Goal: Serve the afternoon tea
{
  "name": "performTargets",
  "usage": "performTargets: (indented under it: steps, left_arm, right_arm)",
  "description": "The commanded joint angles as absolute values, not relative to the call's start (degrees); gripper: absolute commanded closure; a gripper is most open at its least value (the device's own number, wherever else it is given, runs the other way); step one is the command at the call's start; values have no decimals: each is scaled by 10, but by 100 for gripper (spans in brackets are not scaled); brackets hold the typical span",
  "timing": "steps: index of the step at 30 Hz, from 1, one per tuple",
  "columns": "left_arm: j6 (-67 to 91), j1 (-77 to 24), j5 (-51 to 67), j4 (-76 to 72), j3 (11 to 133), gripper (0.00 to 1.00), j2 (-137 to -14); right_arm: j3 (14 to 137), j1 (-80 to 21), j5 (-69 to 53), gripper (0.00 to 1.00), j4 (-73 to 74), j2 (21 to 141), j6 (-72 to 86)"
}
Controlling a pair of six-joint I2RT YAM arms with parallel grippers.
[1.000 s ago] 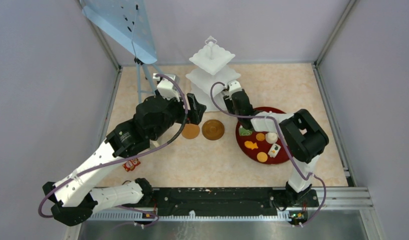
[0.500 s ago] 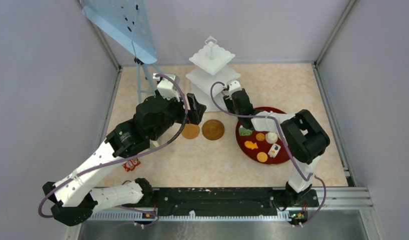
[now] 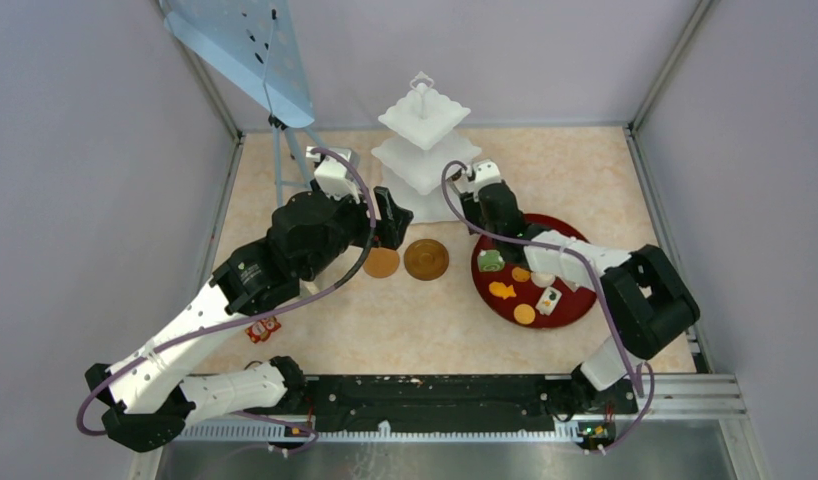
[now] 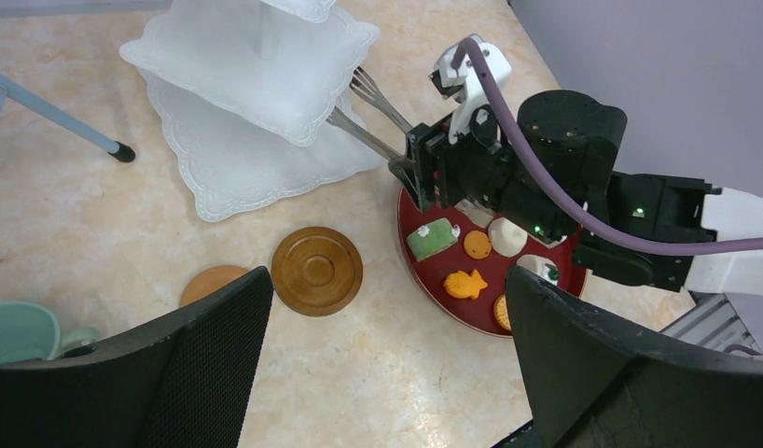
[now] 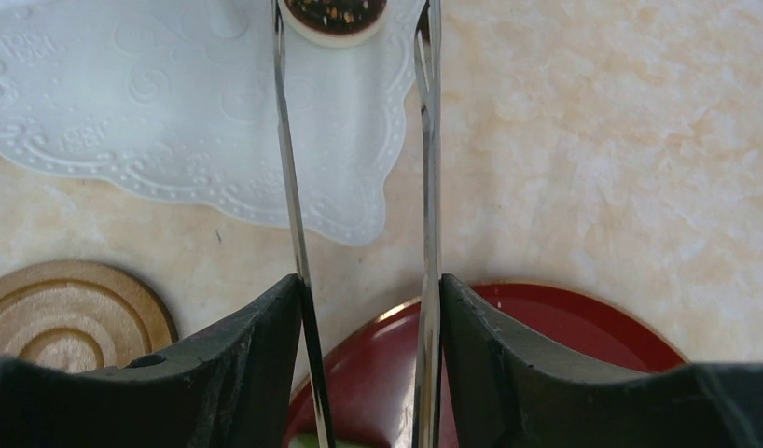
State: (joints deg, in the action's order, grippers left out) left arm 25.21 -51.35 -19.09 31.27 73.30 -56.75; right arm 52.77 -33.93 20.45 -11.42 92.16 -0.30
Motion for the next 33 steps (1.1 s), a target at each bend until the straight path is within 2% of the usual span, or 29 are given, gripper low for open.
performTargets:
  steps: [1, 10, 21, 29, 33]
  left_arm:
    - [255, -512, -188, 288, 737, 1, -555]
    - [255, -512, -170, 278, 730, 1, -556]
    - [270, -511, -132, 265, 720, 1, -556]
    - [284, -512, -111, 258, 710, 1, -548]
    - [289, -511, -108, 256, 707, 1, -544]
  right_arm:
    - [503, -334, 201, 46, -49, 852, 40]
    - [477, -334, 196, 47, 136, 704, 117]
    - [544, -334, 155, 47, 470, 592, 261]
    - [577, -334, 97, 47, 583, 519, 352]
    - [569, -334, 56, 48, 587, 496, 403]
